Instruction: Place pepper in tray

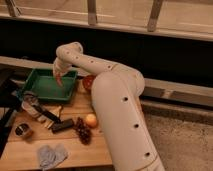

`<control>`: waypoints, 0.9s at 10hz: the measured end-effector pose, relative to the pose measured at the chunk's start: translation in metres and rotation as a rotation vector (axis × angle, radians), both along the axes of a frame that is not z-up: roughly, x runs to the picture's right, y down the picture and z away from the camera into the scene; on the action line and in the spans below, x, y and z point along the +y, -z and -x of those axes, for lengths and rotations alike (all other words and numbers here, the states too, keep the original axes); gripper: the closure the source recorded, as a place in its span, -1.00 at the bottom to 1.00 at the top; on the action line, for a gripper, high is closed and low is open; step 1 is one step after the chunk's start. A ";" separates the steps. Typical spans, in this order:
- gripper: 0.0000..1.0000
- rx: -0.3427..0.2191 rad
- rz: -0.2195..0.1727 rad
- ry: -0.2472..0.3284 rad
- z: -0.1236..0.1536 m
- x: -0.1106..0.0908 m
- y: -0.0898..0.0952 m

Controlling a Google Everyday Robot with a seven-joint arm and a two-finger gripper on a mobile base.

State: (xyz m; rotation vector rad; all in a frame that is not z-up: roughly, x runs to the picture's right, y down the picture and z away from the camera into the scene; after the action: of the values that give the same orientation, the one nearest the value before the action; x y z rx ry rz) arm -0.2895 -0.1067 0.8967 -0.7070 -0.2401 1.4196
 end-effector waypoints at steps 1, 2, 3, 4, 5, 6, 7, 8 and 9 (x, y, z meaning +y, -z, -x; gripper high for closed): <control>0.45 -0.026 0.011 0.004 0.008 0.002 -0.001; 0.24 -0.053 0.026 0.009 0.019 0.006 -0.004; 0.02 -0.074 0.040 0.013 0.029 0.010 -0.006; -0.14 -0.080 0.048 0.012 0.030 0.012 -0.009; -0.34 -0.082 0.058 0.011 0.029 0.015 -0.012; -0.55 -0.089 0.068 0.005 0.028 0.016 -0.015; -0.60 -0.091 0.070 0.004 0.028 0.017 -0.015; -0.60 -0.092 0.069 0.004 0.029 0.017 -0.015; -0.60 -0.092 0.069 0.005 0.030 0.017 -0.015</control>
State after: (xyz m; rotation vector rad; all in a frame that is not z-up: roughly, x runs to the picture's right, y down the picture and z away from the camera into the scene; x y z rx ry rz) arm -0.3191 -0.0894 0.9114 -0.8304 -0.2623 1.3977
